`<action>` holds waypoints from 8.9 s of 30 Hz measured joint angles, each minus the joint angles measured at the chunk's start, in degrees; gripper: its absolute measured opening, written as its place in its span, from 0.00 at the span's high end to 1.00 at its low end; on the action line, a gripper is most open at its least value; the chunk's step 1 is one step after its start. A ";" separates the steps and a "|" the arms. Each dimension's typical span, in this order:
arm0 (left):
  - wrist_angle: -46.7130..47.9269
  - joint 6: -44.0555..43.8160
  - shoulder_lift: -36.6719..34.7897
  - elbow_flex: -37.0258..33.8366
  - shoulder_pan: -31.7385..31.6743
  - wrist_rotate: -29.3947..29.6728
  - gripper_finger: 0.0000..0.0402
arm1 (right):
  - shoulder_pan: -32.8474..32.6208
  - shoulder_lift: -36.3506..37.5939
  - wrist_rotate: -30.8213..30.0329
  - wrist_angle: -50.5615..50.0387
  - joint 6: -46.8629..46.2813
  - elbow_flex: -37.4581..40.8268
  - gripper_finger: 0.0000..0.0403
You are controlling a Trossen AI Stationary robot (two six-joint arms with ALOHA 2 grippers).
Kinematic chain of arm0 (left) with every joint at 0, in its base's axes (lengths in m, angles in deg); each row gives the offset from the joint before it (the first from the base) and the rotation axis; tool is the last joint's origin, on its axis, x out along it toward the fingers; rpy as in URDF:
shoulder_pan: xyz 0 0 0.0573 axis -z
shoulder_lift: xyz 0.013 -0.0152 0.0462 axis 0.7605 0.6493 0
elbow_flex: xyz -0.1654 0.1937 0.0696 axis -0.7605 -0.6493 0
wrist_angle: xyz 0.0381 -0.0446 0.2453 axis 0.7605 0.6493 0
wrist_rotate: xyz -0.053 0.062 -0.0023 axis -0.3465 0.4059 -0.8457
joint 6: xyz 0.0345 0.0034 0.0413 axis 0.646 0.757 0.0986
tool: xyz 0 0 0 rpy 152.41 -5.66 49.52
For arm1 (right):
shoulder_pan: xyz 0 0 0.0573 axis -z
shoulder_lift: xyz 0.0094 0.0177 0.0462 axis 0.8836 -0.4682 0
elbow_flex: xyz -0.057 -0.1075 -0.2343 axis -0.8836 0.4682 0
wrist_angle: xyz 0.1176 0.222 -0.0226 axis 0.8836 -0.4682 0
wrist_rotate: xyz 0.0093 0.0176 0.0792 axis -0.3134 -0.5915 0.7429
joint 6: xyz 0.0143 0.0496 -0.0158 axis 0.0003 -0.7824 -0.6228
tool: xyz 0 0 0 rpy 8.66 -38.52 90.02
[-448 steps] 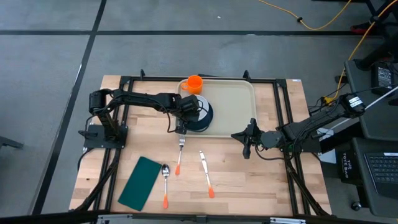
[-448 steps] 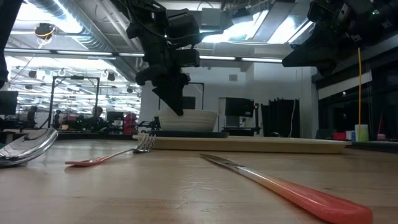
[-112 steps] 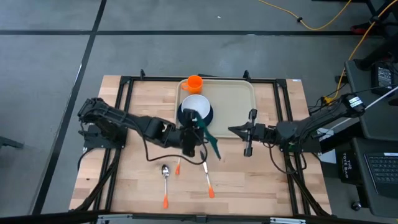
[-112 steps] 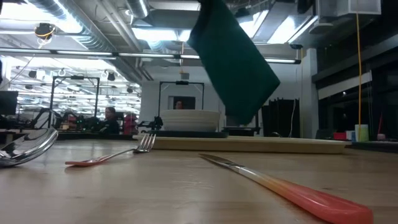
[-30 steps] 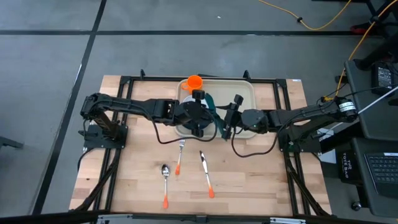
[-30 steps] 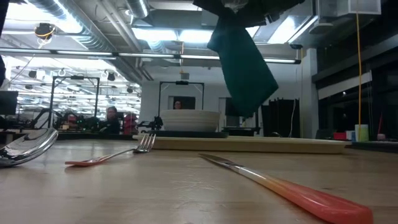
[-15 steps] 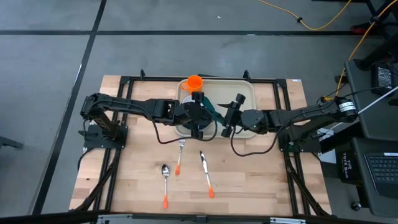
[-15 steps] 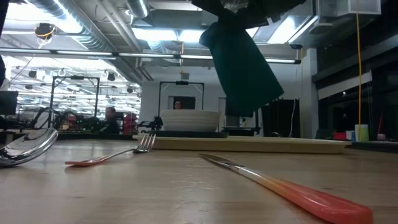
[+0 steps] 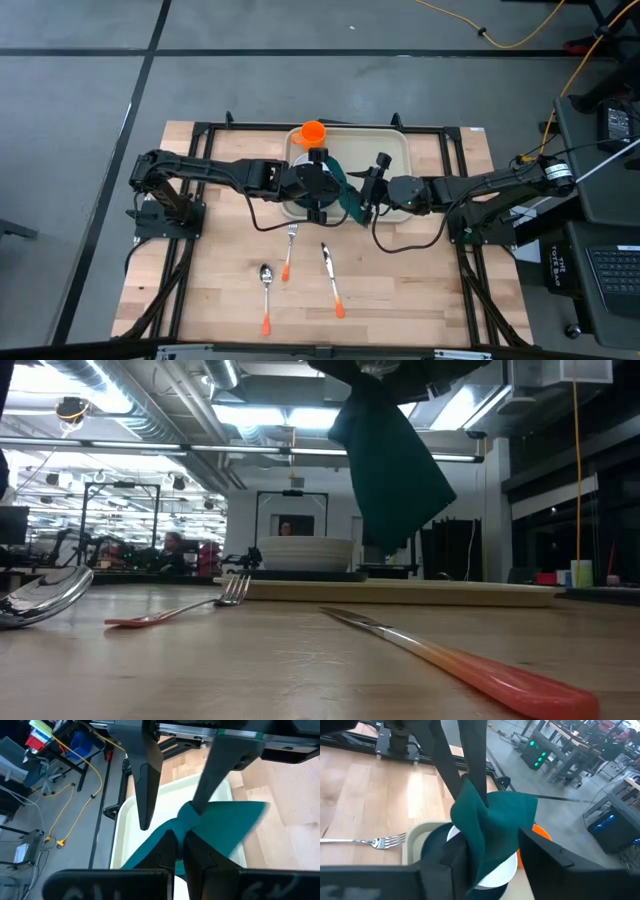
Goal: Set up tray
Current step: Put the green napkin to the right of the green plate on the gray serving tray
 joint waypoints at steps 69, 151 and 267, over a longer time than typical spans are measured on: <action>9.42 -13.33 -7.52 -4.24 5.18 -6.52 1.00 | 36.20 2.17 25.93 -20.36 34.28 -0.04 0.98; 10.27 -17.32 -7.52 -4.22 5.65 -10.76 1.00 | 25.62 -16.22 46.44 -28.20 5.70 2.73 0.63; -40.31 -16.26 -30.40 -59.49 -0.07 -6.24 0.99 | 11.97 -11.70 16.01 -20.43 -7.67 9.79 0.62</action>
